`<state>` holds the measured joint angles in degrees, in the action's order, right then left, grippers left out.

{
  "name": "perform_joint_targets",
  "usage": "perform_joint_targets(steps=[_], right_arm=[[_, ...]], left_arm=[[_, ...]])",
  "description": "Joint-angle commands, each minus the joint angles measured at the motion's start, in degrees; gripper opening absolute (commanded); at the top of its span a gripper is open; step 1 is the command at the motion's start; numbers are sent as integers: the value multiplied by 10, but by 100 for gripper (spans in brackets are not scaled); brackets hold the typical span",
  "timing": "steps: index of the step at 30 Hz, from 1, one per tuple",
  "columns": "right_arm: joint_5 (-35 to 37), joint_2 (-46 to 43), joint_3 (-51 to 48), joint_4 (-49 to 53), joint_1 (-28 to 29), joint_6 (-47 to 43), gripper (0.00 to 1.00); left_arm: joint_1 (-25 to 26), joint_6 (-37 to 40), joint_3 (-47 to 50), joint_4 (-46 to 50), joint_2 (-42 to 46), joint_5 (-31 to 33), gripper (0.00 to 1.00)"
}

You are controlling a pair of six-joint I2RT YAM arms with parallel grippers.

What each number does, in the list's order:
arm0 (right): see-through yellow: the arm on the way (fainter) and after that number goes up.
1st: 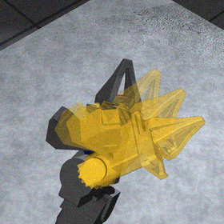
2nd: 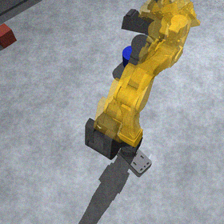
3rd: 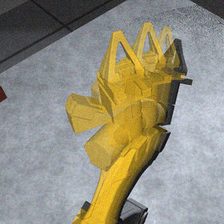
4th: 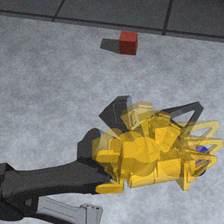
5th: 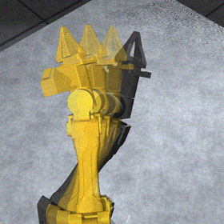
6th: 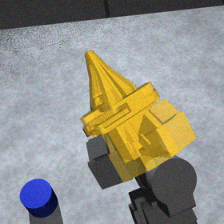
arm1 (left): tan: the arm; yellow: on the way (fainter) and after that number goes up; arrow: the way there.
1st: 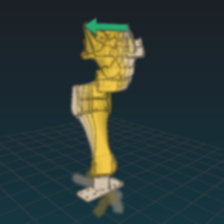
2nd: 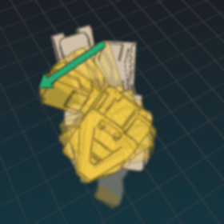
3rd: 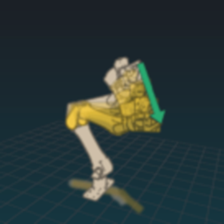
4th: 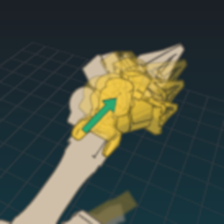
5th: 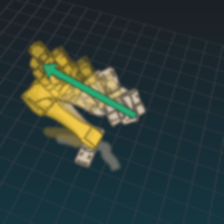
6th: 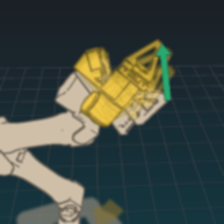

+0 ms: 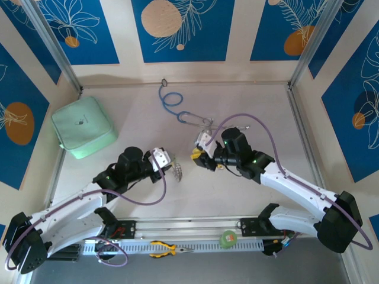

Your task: Put the keys on the keyring

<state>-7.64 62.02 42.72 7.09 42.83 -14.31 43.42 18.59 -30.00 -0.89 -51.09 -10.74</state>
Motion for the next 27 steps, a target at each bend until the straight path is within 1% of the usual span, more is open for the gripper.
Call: perform_joint_targets(steps=[1, 7, 13, 15, 18, 19, 21, 22, 24, 26, 27], right_arm=[[-24, -13, -30, -16, 21, -106, 26], [-24, -19, -60, -42, 41, -150, 26], [-20, -18, -62, -47, 43, -151, 26], [-15, -19, -64, -52, 41, -140, 26], [-2, -28, -73, -89, 21, -58, 23], [-2, -32, -77, -103, 7, -13, 20], [44, -35, -78, -104, -8, 95, 14], [81, -33, -69, -81, -14, 152, 12], [130, -21, -39, 0, -27, 247, 9], [154, -2, -3, 92, -46, 324, 7], [155, 8, 9, 128, -52, 340, 7]], left_arm=[[6, 41, -14, 3, 0, -42, 0], [9, 61, 3, -21, 12, -53, 0], [9, 70, 3, -25, 14, -56, 0], [9, 72, 3, -27, 13, -56, 0], [9, 70, 8, -37, 13, -54, 0], [9, 67, 8, -39, 14, -53, 0], [9, 62, 10, -42, 14, -49, 0], [9, 57, 10, -43, 14, -43, 0], [10, 55, 10, -41, 13, -36, 0], [10, 54, 11, -42, 13, -34, 0], [10, 54, 12, -43, 12, -33, 0]])
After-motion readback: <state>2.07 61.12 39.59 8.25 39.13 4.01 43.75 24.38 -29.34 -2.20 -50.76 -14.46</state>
